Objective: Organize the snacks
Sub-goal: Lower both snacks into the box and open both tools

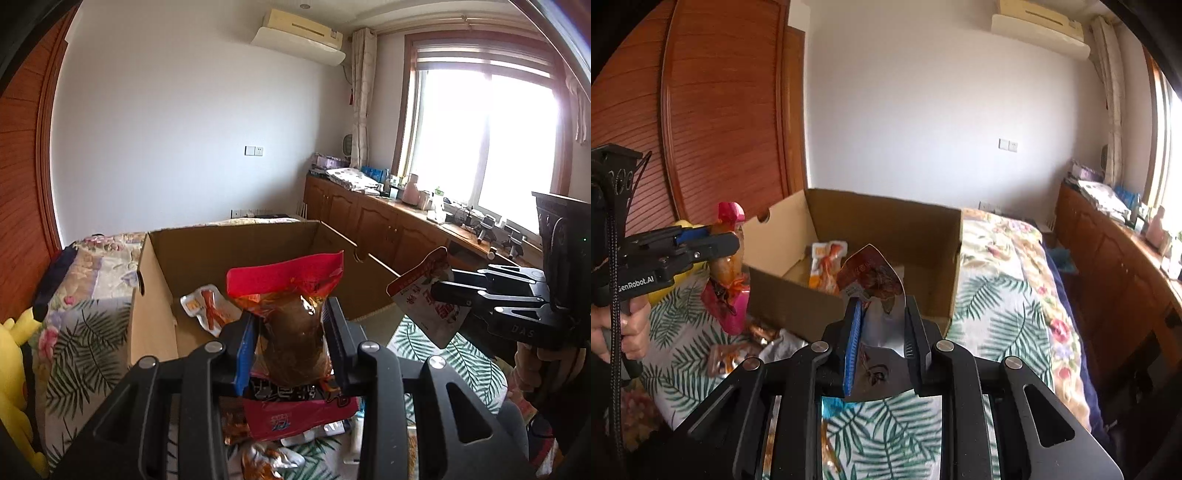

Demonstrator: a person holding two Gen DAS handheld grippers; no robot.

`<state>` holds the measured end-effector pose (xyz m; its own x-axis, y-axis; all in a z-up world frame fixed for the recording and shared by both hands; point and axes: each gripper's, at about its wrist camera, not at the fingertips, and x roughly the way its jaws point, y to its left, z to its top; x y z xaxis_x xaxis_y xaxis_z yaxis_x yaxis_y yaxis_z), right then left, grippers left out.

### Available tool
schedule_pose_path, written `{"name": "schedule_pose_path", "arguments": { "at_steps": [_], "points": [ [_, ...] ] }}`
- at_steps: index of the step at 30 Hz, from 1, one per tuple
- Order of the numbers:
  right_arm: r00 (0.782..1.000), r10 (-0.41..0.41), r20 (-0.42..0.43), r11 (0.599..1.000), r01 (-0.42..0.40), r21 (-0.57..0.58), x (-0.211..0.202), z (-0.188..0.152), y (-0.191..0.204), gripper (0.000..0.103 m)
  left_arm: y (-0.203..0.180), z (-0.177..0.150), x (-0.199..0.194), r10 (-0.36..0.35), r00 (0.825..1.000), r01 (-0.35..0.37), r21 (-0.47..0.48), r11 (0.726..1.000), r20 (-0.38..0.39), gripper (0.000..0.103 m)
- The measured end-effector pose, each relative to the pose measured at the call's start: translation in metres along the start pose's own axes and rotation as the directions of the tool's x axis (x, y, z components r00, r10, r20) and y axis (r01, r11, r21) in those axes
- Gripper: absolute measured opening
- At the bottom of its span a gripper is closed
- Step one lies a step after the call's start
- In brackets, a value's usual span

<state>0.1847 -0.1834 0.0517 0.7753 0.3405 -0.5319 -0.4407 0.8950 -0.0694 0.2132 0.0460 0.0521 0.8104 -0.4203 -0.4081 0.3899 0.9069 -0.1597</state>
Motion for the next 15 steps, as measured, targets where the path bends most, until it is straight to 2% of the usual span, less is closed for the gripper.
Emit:
{"name": "schedule_pose_path", "arguments": {
  "at_steps": [15],
  "points": [
    [0.999, 0.021, 0.048, 0.998, -0.018, -0.065, 0.034, 0.041, 0.012, 0.020, 0.024, 0.029, 0.020, 0.049, 0.997, -0.049, 0.002, 0.999, 0.058, 0.033]
  ]
}}
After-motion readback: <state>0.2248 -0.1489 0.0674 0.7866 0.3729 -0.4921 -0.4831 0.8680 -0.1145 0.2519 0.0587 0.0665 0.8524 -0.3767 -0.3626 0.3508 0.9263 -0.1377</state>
